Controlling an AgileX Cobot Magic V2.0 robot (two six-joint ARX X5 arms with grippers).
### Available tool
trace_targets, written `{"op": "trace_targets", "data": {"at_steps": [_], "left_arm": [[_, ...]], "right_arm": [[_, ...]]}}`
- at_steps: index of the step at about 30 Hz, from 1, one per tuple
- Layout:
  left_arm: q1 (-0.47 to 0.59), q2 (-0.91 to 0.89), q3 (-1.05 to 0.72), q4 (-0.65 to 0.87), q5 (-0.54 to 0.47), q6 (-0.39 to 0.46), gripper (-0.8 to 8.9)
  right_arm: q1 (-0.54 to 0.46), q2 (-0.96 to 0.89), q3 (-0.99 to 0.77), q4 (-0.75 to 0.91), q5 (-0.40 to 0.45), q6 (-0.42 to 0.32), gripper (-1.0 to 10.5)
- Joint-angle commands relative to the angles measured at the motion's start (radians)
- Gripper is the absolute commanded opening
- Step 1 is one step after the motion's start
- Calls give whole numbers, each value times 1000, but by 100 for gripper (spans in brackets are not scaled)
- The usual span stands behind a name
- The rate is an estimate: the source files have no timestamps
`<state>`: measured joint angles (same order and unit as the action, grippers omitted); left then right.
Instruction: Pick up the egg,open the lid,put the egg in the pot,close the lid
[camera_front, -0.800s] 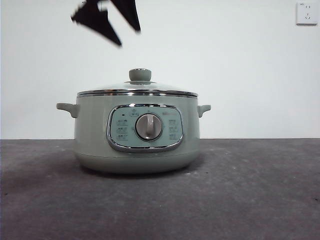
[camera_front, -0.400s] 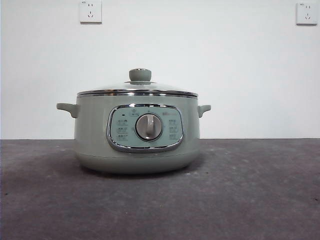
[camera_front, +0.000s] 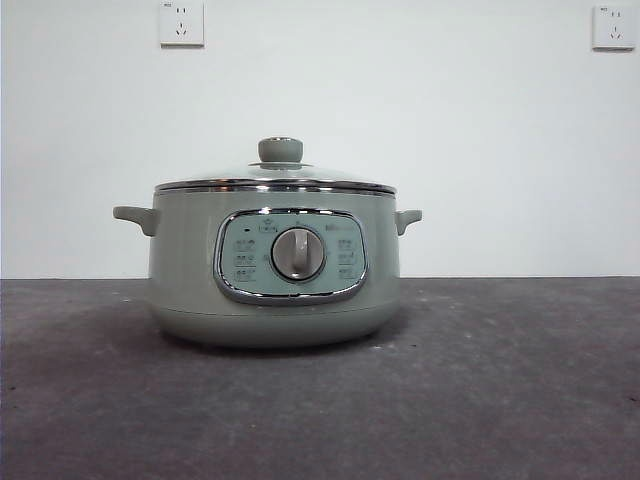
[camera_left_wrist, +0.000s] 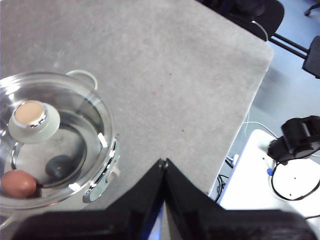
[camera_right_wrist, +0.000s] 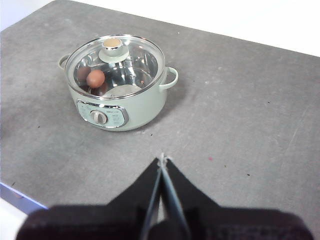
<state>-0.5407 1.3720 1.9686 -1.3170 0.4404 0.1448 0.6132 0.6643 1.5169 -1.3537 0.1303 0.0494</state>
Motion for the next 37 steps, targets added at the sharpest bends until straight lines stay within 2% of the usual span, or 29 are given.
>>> {"op": "trace_targets", "data": {"at_steps": [1, 21, 25, 31, 34, 37], "left_arm": [[-10, -16, -9, 1, 5, -15, -8], [-10, -24, -9, 5, 5, -45, -3], [-8, -25, -9, 6, 5, -103, -3], [-4, -36, -9, 118, 4, -82, -3], [51, -67, -10, 190, 5, -26, -3], [135, -116, -14, 247, 9, -20, -3]], "right_arm": [[1, 0, -8, -23, 2, 16, 0], [1, 1, -8, -23, 2, 14, 0], [1, 0, -8, -23, 2, 14, 0], [1, 1, -8, -23, 2, 14, 0], [1, 1, -8, -23, 2, 14, 0], [1, 1, -8, -23, 2, 14, 0]]}}
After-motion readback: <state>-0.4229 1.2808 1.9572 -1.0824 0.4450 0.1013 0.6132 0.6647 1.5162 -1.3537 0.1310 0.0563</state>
